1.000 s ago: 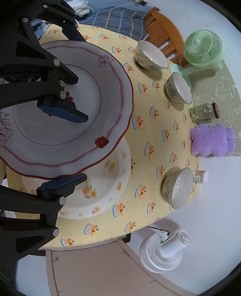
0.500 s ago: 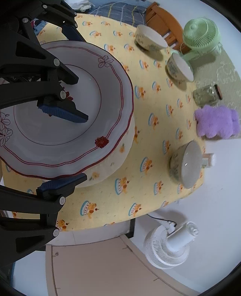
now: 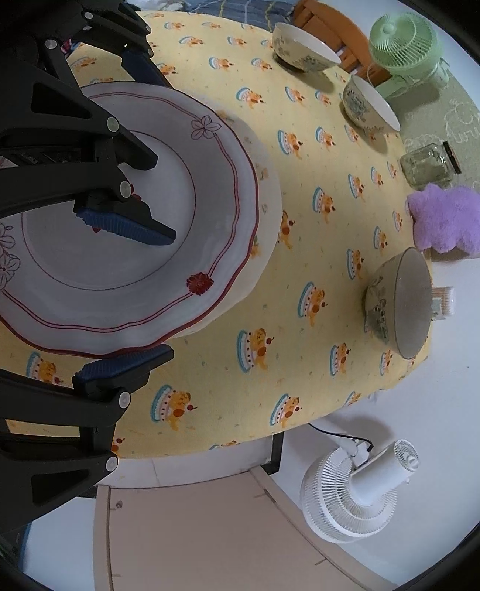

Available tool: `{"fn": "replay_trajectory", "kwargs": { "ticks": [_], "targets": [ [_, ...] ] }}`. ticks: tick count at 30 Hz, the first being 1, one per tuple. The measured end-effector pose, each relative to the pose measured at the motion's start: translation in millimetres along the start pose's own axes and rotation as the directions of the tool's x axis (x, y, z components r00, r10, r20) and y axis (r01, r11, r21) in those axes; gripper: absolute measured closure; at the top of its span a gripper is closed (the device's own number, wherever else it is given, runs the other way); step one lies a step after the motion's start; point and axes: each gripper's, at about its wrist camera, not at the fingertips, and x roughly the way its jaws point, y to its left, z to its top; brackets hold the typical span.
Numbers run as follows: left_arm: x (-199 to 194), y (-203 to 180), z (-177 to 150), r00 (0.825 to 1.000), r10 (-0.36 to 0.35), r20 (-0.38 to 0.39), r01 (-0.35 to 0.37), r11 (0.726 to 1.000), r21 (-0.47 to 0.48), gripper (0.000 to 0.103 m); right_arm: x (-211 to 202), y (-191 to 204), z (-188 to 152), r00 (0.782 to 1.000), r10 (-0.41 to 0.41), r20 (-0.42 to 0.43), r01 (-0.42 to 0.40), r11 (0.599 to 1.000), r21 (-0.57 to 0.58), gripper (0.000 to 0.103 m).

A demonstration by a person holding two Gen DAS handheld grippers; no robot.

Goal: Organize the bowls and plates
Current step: 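Carry the red-rim plate with both grippers over the floral plate stack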

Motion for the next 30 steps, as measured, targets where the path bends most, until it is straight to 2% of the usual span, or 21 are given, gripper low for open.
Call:
{"fn": "replay_trajectory", "kwargs": {
  "ticks": [10, 17, 20, 22, 24, 26, 30],
  "targets": [
    [6, -10, 8, 0.999, 0.050, -0.007, -0.050, 0.998, 0.037, 0.039, 10, -5, 6, 1.000, -0.003, -0.010, 0.003, 1.000, 0.013, 0.044],
    [7, -9, 10, 0.998, 0.059, -0.009, -0.059, 0.998, 0.036, 0.038, 6, -9, 4, 1.000, 0.019, -0.006, -0.019, 0.999, 0.030, 0.044],
    [8, -10, 10, 0.996, 0.092, -0.013, -0.091, 0.995, 0.042, 0.039, 0, -13, 0, 1.000, 0.009, 0.005, -0.009, 1.000, 0.029, 0.045],
    [8, -10, 9, 0.995, 0.103, -0.009, -0.102, 0.994, 0.050, 0.039, -4, -17, -4, 1.000, 0.010, 0.009, -0.010, 0.999, 0.037, 0.051],
    [8, -8, 9, 0.995, 0.096, -0.012, -0.096, 0.995, 0.032, 0.039, -5, -19, -7, 1.000, 0.007, -0.005, -0.007, 0.999, 0.033, 0.064],
    [8, -7, 10, 0.995, 0.097, -0.013, -0.097, 0.995, 0.028, 0.039, -2, -20, -11, 0.999, 0.028, -0.023, -0.027, 0.999, 0.035, 0.070],
    [8, -6, 9, 0.995, 0.102, -0.012, -0.101, 0.995, 0.023, 0.039, -4, -16, -12, 1.000, 0.024, -0.012, -0.024, 1.000, 0.013, 0.075]
  ]
}}
